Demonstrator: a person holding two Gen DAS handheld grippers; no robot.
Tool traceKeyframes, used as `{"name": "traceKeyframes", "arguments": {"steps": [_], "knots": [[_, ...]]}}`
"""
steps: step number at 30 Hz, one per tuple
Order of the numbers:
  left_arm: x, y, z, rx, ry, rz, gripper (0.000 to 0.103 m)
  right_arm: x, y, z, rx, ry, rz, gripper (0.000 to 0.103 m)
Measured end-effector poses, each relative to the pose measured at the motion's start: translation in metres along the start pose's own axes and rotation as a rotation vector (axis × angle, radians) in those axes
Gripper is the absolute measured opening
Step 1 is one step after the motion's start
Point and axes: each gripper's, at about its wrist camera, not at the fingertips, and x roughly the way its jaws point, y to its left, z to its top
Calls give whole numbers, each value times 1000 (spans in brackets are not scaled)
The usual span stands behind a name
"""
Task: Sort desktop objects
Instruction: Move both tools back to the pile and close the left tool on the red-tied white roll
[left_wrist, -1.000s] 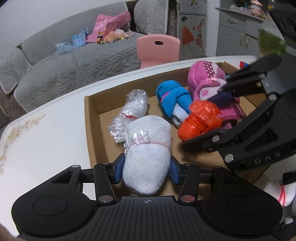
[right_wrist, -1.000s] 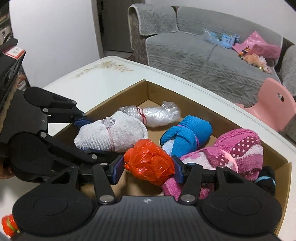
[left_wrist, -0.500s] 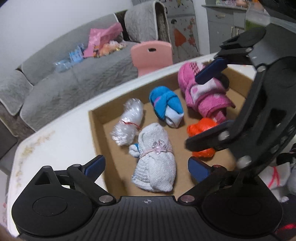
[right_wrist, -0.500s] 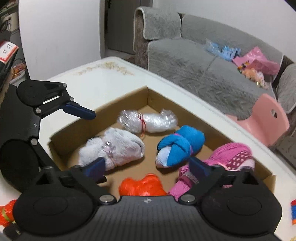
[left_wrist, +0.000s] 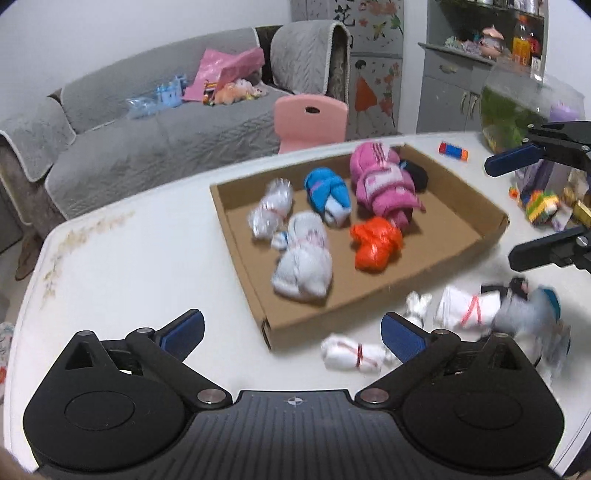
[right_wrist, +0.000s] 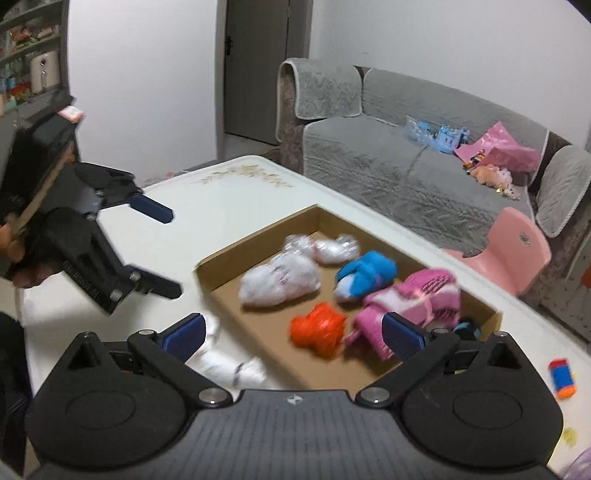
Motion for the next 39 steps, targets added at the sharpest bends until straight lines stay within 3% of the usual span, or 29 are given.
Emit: {"name": "traceKeyframes", "arguments": {"steps": [6, 8, 11, 17, 22, 33, 39], "knots": [[13, -26, -26, 202, -29, 25, 103, 23, 17, -16, -9, 22, 60, 101], [22, -28, -30, 230, -18, 49, 102, 34, 21, -19, -10, 35, 63, 101], [29, -27, -33, 231, -21, 42, 102, 46, 24, -22, 8, 44, 87, 101], [33, -23, -34, 212, -25, -68, 102, 59, 31, -30, 50, 58, 129, 101], [47, -19, -34, 183, -10, -136, 102, 67, 35, -38, 87, 85, 120, 101], [63, -12, -45, 196, -1, -181, 102, 79, 34, -43, 129, 131, 73, 102], [67, -8, -47, 189, 10, -253, 99, 82, 37, -40, 130, 162, 59, 102]]}}
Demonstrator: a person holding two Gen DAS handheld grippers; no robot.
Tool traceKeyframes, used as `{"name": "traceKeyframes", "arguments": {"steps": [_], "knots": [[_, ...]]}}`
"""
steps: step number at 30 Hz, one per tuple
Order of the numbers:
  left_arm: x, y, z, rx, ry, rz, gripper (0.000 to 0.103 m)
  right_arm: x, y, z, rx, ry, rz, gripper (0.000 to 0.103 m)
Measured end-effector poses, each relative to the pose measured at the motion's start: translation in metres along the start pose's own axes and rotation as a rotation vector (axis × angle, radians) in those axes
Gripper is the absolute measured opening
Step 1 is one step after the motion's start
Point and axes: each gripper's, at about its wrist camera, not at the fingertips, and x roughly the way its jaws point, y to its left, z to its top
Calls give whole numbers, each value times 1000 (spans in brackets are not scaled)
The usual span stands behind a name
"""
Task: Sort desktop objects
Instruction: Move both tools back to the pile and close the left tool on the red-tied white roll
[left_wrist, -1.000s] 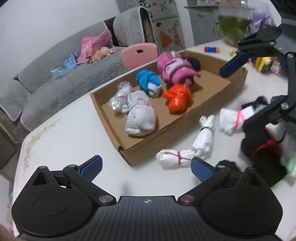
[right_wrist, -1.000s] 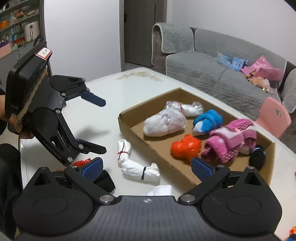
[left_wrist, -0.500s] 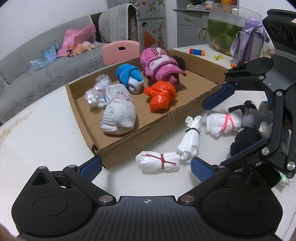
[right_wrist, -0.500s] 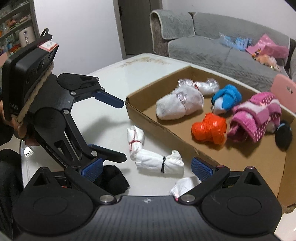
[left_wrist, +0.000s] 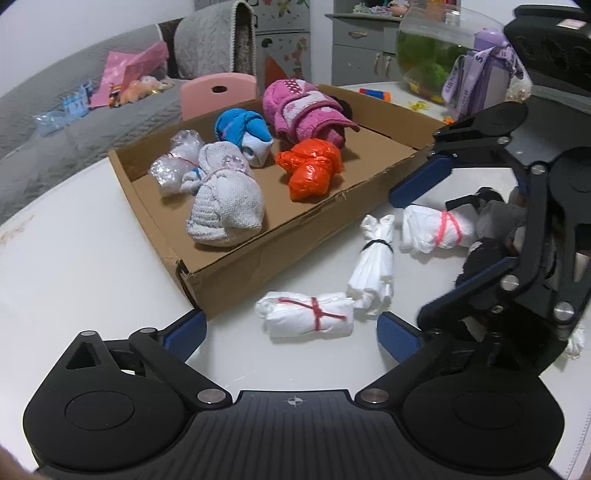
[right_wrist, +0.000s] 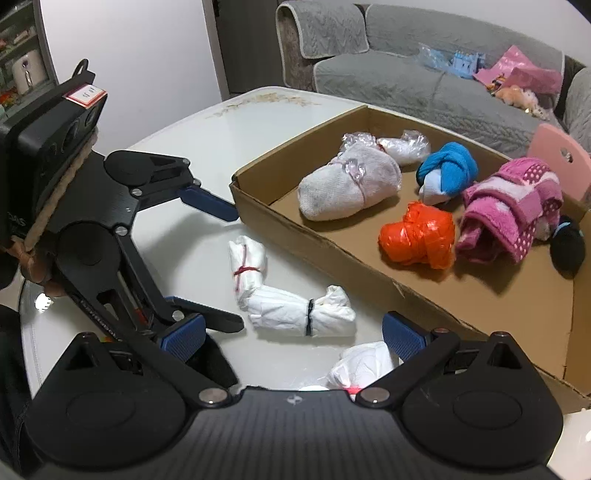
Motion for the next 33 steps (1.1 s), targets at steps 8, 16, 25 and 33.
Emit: {"name": "traceKeyframes", "arguments": {"steps": [8, 16, 25, 33], "knots": [[-3, 8, -5, -9, -10, -16, 95, 4, 7, -3, -39, 32, -19, 87], [-10, 8, -9, 5, -15, -33, 90, 4, 8, 0, -24, 46, 0, 86], [-9, 4, -5, 19, -17, -32, 84, 1, -2, 1, 15, 38, 10, 87], [-9, 8, -6, 4, -31, -30, 76, 2, -6, 3, 61, 34, 17, 82]]}}
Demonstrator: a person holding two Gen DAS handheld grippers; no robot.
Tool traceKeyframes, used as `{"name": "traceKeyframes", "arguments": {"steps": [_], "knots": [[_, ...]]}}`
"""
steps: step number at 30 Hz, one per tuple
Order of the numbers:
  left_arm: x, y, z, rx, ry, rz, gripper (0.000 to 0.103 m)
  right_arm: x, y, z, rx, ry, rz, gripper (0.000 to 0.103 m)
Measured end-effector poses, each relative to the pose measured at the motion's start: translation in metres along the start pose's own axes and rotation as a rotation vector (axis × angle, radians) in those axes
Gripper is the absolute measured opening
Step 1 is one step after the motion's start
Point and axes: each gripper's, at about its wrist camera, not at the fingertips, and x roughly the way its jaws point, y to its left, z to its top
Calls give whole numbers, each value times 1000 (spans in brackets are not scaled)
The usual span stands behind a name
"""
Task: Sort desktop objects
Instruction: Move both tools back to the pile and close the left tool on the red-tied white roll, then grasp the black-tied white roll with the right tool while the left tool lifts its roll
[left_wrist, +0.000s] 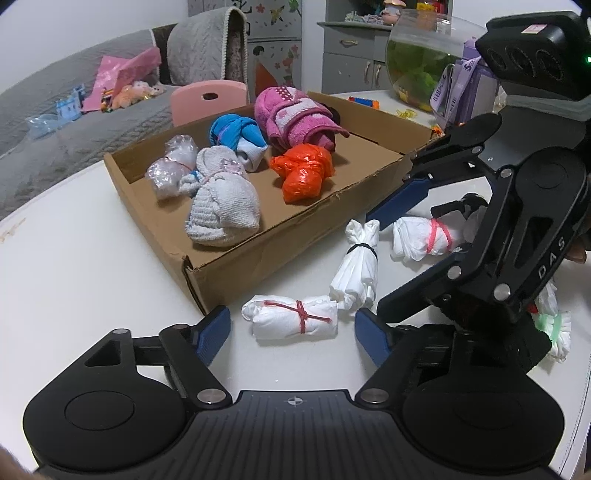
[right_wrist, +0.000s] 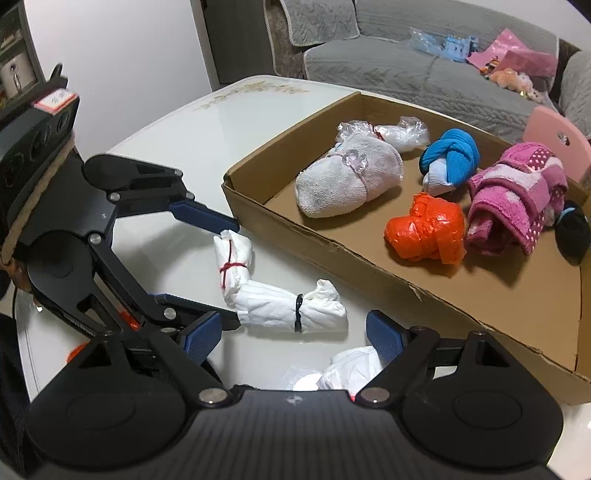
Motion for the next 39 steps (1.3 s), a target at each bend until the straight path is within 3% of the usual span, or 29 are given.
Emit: {"name": "traceKeyframes", "arguments": {"steps": [5, 9, 12, 16, 21, 23, 25, 31, 39], "knots": [[-3, 6, -1, -18, -11, 6, 64, 3, -3, 1, 8, 4, -16, 81], [-3, 6, -1, -18, -13, 9, 63, 6, 0, 3, -2, 10, -16, 83], [-3, 6, -1, -16, -11, 9, 61, 9, 2, 4, 6, 17, -18, 90], [-4, 8, -2, -24, -10, 15, 59, 15, 6, 7, 21, 27, -50, 90], [-6, 9, -2, -26, -6, 16, 58, 19, 10, 8, 32, 23, -89, 80], [-7, 9, -3, -27, -5, 17, 57, 19, 13, 9, 18, 18, -88, 67], [-9, 9, -4, -29, -2, 20, 56, 17, 14, 9, 19, 14, -75, 60], [-16, 6, -7, -31, -1, 25, 55, 10, 14, 5, 27, -5, -53, 60], [-48, -3, 0, -10, -29, 74, 55, -29, 12, 10, 37, -87, -43, 60]]}}
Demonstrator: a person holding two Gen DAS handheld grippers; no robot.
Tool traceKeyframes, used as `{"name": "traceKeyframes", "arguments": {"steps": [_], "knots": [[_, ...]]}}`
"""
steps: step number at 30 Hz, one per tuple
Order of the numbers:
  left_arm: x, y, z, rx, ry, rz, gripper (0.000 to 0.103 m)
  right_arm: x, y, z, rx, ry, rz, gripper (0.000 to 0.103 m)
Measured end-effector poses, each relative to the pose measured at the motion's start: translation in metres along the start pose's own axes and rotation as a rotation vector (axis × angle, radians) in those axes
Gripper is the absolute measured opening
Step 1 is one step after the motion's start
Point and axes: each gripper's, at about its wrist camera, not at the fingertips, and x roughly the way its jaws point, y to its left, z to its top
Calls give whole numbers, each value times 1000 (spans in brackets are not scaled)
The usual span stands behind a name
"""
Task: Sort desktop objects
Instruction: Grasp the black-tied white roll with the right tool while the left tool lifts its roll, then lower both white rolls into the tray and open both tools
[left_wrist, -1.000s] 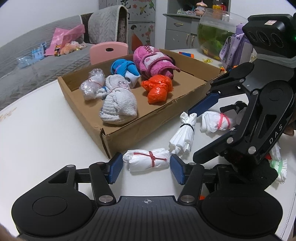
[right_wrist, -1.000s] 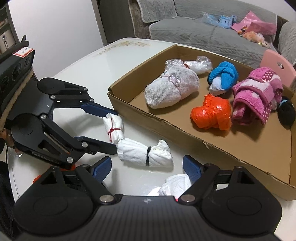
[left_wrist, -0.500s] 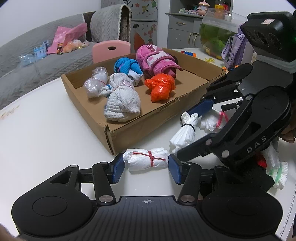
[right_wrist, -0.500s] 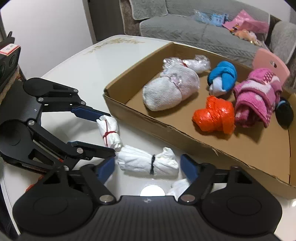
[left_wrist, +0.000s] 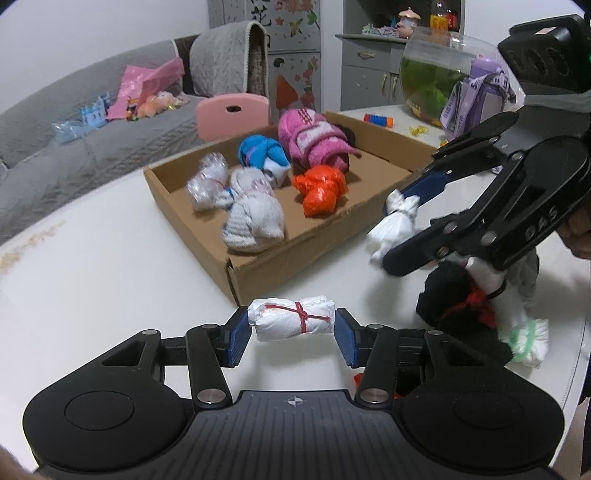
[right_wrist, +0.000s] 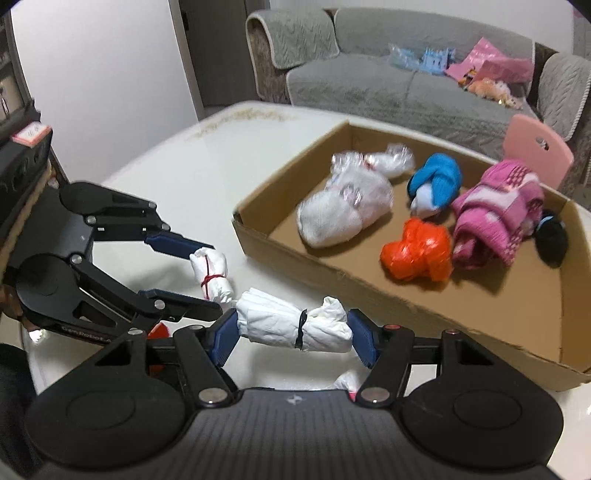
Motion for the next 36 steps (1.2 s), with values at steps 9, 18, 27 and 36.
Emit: {"name": "traceKeyframes", "arguments": {"steps": [9, 18, 27, 36], "knots": [[-40, -8, 35, 71, -60, 67, 56, -52, -29, 13, 41, -94, 39, 60], [-56, -14, 83, 107, -132, 108, 56, -92, -88, 26, 142, -204, 64, 60], [-30, -18, 125, 104, -157, 94, 56, -97, -126, 36, 183, -224, 23, 60], [26, -16, 144, 61, -102, 81, 56, -72, -156, 45, 197, -191, -4, 60]]}}
